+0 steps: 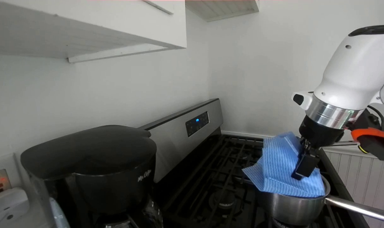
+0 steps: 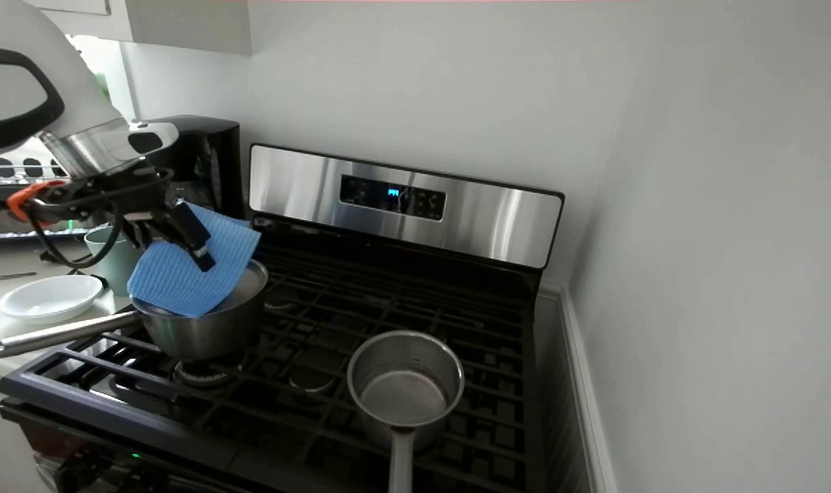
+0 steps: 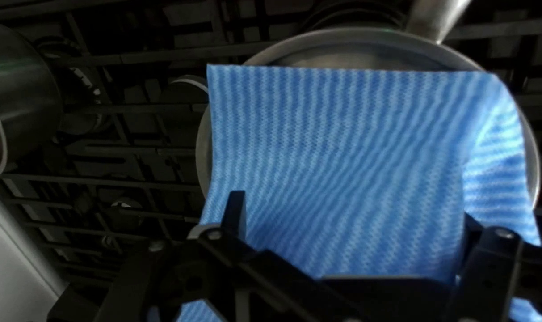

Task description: Put the blue fabric on top of the silver lid then use the fabric to put the lid on the stove

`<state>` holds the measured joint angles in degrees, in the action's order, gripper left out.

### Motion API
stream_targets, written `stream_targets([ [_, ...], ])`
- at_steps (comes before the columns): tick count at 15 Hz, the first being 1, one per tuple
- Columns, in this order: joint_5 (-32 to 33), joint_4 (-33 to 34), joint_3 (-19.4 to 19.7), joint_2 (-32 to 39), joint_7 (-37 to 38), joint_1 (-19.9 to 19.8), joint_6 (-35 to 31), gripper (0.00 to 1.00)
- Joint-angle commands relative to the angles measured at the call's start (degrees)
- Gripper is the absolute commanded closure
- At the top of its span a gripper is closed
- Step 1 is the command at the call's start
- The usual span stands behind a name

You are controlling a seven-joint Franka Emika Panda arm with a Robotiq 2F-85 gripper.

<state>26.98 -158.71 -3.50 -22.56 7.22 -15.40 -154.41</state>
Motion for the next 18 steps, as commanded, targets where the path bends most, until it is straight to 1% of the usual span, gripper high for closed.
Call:
stream_targets([
  [1,-2.49,0.05,0.94,2.38,2.51,0.67,-6.28,0.0],
  [2,-2.93,0.04,0.84,3.01,3.02,0.43,-7.94,0.0],
  [3,-3.16,0.04,0.7,3.42,3.27,0.22,-8.75,0.1],
  [4,-3.41,0.03,0.62,3.94,3.35,0.12,-9.52,0.24],
  [5,-3.52,0.03,0.47,4.44,3.41,-0.05,-9.88,0.34],
  [7,-3.69,0.04,0.49,5.31,2.9,-0.05,-9.3,0.49],
  [9,-3.3,0.09,0.48,5.59,2.75,-0.25,-8.33,0.62],
  [12,-2.71,0.14,0.45,5.57,2.93,-0.9,-7.83,0.84],
  [14,-2.69,0.31,0.6,5.16,2.93,-1.37,-7.57,0.95],
  [15,-3.05,0.42,0.82,4.86,2.82,-1.35,-7.39,0.99],
  [16,-3.28,0.52,1.07,4.45,2.64,-1.37,-7.15,1.0],
  [17,-3.4,0.58,1.22,4.28,2.55,-1.38,-7.08,1.0],
  [18,-3.75,0.67,1.42,4.12,2.3,-1.15,-6.9,0.98],
])
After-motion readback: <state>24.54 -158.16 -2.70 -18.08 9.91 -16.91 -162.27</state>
